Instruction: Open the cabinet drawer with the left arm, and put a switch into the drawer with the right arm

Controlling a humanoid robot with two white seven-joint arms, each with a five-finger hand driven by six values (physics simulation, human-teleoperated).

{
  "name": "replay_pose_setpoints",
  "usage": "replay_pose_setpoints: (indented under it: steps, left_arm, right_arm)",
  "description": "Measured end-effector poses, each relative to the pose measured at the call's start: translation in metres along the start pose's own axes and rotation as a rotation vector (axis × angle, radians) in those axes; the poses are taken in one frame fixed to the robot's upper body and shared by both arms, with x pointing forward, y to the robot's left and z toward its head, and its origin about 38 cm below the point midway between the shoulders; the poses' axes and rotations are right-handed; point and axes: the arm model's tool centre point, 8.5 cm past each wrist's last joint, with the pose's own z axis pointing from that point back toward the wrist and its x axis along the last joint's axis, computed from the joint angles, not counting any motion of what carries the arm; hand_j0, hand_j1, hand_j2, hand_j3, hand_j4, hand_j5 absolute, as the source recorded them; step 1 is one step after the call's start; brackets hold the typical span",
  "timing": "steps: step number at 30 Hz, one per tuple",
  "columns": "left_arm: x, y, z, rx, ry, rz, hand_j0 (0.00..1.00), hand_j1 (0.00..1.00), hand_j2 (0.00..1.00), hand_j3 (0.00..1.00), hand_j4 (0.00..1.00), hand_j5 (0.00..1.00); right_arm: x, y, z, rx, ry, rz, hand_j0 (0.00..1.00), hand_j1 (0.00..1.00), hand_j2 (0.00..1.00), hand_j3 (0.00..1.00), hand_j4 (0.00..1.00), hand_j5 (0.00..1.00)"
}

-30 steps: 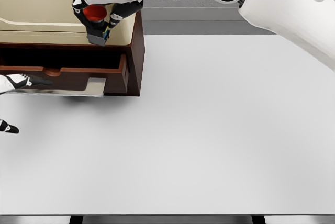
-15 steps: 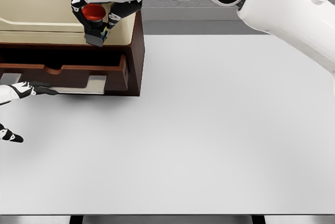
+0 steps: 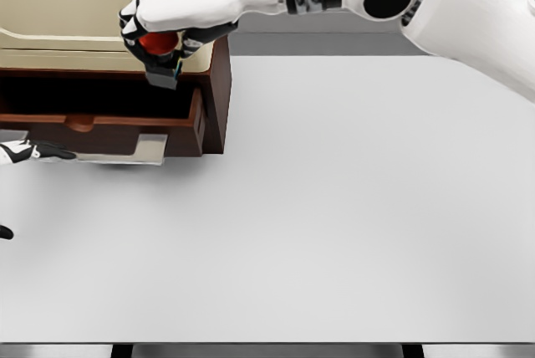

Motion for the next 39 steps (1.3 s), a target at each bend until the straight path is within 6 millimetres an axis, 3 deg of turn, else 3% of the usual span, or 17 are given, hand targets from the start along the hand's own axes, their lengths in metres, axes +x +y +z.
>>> replay_pose_setpoints:
  steps: [12, 29, 39]
  left_arm:
    - [0.006, 0.014, 0.006, 0.043, 0.012, -0.014, 1.0, 1.0, 1.0, 1.0, 1.0, 1.0]
    - [0.0, 0.005, 0.001, 0.057, -0.002, 0.013, 1.0, 1.0, 1.0, 1.0, 1.0, 1.0]
    - [-0.001, 0.002, -0.003, 0.065, -0.015, 0.022, 1.0, 1.0, 1.0, 1.0, 1.0, 1.0]
  right_arm:
    - [-0.001, 0.002, 0.006, 0.014, 0.009, 0.001, 0.28, 0.28, 0.28, 0.28, 0.28, 0.28]
    - [-0.006, 0.007, 0.003, 0.015, 0.019, -0.013, 0.27, 0.27, 0.27, 0.27, 0.27, 0.27]
    - [-0.018, 0.012, -0.02, 0.037, 0.04, -0.026, 0.29, 0.29, 0.29, 0.29, 0.29, 0.29]
